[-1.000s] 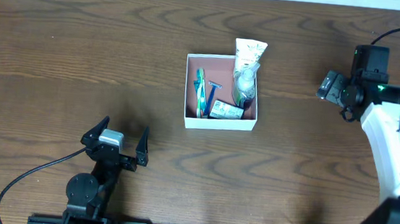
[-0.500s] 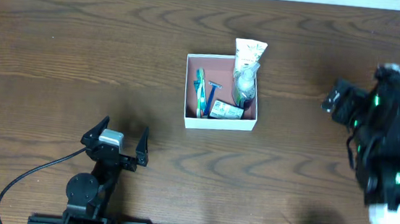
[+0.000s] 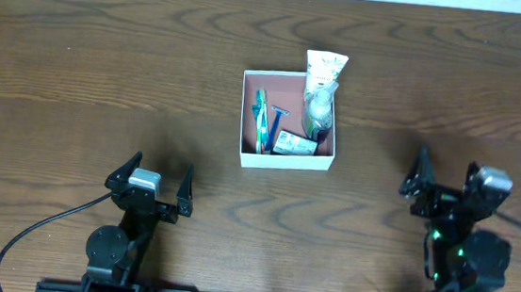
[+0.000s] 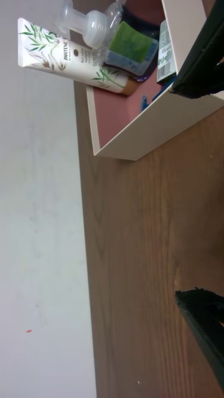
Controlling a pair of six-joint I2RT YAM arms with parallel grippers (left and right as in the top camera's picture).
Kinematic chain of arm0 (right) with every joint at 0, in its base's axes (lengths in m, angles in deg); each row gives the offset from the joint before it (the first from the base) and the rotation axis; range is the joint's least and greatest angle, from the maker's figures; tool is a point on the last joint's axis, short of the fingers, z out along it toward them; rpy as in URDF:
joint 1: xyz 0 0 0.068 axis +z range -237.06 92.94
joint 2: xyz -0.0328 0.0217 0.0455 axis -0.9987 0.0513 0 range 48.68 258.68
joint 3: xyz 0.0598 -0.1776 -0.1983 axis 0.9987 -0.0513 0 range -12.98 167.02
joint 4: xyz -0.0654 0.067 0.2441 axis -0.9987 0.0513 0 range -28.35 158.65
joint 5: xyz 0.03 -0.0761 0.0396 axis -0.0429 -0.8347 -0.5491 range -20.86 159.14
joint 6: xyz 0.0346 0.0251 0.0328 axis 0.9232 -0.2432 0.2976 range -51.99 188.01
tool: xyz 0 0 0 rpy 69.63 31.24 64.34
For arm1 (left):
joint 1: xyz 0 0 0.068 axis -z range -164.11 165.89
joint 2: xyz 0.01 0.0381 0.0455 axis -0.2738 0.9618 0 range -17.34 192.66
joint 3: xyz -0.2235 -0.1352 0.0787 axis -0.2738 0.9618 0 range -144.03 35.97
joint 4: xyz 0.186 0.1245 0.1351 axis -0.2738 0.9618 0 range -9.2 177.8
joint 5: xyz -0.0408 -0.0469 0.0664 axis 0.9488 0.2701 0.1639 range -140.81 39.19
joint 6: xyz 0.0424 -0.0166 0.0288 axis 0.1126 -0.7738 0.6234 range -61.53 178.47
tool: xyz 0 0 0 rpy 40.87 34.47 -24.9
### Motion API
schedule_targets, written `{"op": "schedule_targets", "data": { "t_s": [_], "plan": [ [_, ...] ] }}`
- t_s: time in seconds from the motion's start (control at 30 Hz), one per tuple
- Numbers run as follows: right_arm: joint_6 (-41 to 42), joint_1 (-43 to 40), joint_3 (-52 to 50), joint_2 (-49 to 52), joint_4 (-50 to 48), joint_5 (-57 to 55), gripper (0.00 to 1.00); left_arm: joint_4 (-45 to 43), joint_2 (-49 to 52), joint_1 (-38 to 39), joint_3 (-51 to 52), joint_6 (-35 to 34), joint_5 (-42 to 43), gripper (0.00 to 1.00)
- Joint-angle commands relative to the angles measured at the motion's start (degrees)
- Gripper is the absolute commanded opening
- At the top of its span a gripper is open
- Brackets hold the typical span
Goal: Pack container
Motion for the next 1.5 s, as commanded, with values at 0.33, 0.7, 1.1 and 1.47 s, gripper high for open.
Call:
{"op": "schedule_targets", "data": {
  "t_s": [0.33, 0.7, 1.1, 1.47],
  "plan": [
    [-1.31, -0.92, -15.02, -16.81, -1.95, 7.37, 0.99, 1.99, -0.39, 0.11, 0.96, 0.50, 0.42, 0.98],
    [-4.20, -0.92, -16.55, -20.20, 1.07, 7.39, 0.99, 1.99, -0.39, 0.11, 0.96, 0.48, 0.42, 0.98],
    [-13.68, 1.22, -16.55, -20.20, 1.07, 7.37, 0.99, 1.99, -0.39, 0.11, 0.96, 0.48, 0.42, 0.98],
    [-13.73, 1.18, -16.52, -20.17, 1.05, 7.34, 0.99, 1.99, -0.39, 0.11, 0.96, 0.50, 0.42, 0.98]
  ]
}}
